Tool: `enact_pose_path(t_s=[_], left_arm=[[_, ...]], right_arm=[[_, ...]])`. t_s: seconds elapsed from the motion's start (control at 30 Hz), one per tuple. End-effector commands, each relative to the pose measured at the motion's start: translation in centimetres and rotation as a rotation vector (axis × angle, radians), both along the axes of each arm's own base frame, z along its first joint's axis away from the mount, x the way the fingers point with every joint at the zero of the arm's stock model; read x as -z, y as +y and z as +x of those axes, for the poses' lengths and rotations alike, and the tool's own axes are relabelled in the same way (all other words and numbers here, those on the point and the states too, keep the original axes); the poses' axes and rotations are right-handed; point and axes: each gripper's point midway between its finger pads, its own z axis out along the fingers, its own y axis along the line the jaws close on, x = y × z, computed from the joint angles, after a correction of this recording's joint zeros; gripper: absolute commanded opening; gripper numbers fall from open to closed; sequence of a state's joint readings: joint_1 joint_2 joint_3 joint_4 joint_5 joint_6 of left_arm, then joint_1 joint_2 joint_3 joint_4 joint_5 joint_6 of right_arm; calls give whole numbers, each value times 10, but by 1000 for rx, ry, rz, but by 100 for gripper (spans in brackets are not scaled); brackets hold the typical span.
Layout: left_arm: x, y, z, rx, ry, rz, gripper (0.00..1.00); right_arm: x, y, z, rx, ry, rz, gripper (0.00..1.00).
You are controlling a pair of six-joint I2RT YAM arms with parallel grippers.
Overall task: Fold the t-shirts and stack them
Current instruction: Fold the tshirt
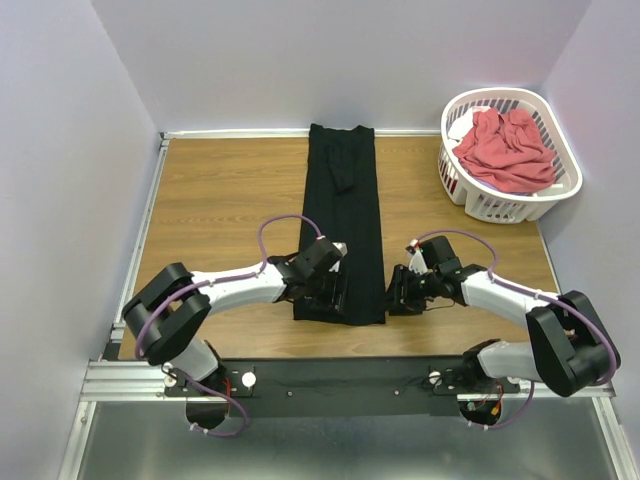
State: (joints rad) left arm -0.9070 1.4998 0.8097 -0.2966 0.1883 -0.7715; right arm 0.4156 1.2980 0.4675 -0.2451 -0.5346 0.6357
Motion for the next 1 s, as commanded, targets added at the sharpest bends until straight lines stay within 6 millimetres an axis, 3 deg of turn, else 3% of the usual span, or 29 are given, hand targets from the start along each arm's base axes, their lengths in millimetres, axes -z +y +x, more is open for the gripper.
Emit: enact_pose_path(t_s=[0.0,0.23,0.33,0.43,0.57,0.6,0.97], left_arm=[[-5,-24,-4,60,17,-72,63],[3,-32,-7,86,34,-82,50],[3,-32,-7,83,36,-85,40],[2,-32,-7,82,35,-87,22],[0,-29,-7,71,33,-82,15],[-3,-28,-6,60,18,-79,9],[-7,-10,-11,40,10,-43,8]], right_arm=[[11,-12,-7,17,7,-70,54],[16,-16,-12,18,17,-81,54],[17,-16,-12,17,16,-86,54],[18,-17,-13,15,20,-89,54],[19,-17,-13,13,20,-92,54],[19,-17,-13,14,21,-91,54],[23,-19,-17,-2,31,-99,54]])
